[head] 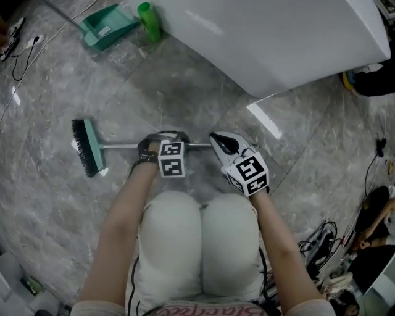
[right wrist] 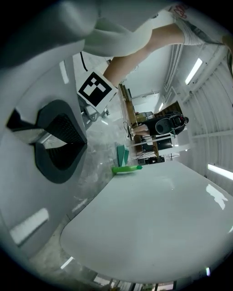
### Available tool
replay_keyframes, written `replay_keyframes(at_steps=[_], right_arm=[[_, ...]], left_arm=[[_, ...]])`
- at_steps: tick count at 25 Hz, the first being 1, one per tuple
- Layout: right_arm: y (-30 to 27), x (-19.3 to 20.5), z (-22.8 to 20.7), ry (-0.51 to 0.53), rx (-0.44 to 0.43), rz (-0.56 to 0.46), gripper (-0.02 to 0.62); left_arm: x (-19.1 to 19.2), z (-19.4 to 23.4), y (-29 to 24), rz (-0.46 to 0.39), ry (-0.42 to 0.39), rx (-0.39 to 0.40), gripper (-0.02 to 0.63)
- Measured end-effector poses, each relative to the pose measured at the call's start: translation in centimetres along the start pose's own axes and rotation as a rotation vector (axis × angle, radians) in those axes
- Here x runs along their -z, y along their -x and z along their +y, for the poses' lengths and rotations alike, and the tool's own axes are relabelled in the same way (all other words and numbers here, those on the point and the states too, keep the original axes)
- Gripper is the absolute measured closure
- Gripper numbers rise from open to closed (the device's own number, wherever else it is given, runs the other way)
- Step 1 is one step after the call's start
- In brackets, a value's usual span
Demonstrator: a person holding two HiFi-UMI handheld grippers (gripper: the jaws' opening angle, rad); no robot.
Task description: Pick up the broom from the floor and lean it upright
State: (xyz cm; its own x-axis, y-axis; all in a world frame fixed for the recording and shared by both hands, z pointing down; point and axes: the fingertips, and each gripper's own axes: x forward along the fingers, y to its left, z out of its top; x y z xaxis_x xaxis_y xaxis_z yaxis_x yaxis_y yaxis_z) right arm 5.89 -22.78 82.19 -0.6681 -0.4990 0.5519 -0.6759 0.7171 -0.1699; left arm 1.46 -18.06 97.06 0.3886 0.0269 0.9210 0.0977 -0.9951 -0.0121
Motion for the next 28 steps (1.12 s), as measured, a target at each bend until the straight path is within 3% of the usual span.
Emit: replay_keyframes(at_steps=[3,9,12,15,16,18,22,28], right_arm=[[0.1,0.2,0.3,0.046,-0.038,0.015,0.594],[0.1,-0.4,0.6,0.094,-0.07,0.017,0.594],[-0.3,-0.8,0.6,0.088,-0.07,0.009,0.594],[-0.6,-1.0,0.4,0.087,-0.066,0.003,0.594],[-0.7,-1.0,0.4,0.088,-0.065,0.001,0.594],[-0.9,-1.0,0.5,0.098,-0.067,0.003,0.594],[-1.0,-0.3,0.8,0.126,-0.077,0.041,0.594],[-1.1,-0.7,0.8,0.125,-0.073,0.022,0.594]], left_arm=[[0.1,0.0,-0.9,-0.012,0.001,0.001,0.581],[-0.1,0.5,-0.9,-0.013,0.011,0.036,0.577],[-0.1,1.3,-0.8,-0.02,0.038,0.058,0.498],[-0.3,1.1,-0.7,-0.025,0.061,0.127,0.485],[-0.4,0.8,-0.8,-0.023,0.064,0.156,0.427],[-0.2,-0.1,-1.4,-0.002,0.033,0.181,0.426],[0.6,-0.6,-2.7,0.029,-0.041,0.128,0.48],[0.1,0.3,-2.6,-0.032,0.065,0.083,0.525]])
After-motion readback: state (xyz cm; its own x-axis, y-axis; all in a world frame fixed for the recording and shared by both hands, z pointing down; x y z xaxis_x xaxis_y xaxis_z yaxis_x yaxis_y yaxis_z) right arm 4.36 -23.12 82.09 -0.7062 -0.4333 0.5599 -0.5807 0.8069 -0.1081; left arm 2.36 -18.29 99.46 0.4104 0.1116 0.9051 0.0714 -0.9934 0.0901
